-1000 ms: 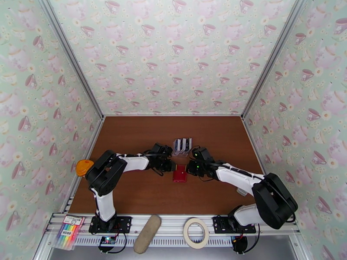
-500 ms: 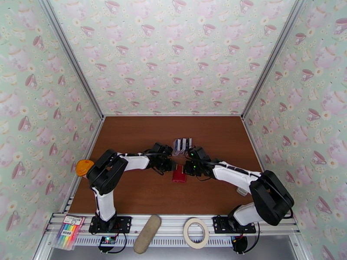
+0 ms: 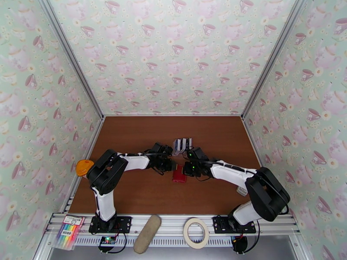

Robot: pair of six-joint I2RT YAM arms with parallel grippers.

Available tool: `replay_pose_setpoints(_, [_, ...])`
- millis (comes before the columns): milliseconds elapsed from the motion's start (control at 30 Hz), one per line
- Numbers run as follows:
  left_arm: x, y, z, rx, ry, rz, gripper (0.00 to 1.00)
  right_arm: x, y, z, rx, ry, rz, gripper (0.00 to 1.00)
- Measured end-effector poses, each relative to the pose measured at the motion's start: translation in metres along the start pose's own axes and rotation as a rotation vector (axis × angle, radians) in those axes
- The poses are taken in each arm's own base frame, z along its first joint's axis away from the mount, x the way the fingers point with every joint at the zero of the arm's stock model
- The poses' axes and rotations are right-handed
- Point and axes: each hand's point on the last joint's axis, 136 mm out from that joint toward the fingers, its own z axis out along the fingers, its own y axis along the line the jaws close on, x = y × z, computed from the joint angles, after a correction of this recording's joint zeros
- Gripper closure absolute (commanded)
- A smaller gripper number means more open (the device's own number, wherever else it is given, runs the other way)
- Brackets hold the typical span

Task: Put the credit cards into the card holder

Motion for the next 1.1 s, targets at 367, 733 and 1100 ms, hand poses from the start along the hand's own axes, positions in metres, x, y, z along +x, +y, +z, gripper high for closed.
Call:
replay_pose_setpoints(367, [0.000, 0.000, 0.000, 0.000, 0.000, -0.001, 0.73, 0.002, 0.002, 0.004, -0.006, 0.020, -0.009, 1.00])
replay_pose_setpoints(733, [-0.001, 0.000, 0.000, 0.000, 0.000, 0.000, 0.73, 0.004, 0.001, 0.008, 0.001, 0.033, -0.006, 1.00])
replay_pose_setpoints(1100, [-0.001, 0.000, 0.000, 0.000, 0.001, -0.001, 0.73, 0.002, 0.003, 0.012, 0.004, 0.047, -0.006, 1.00])
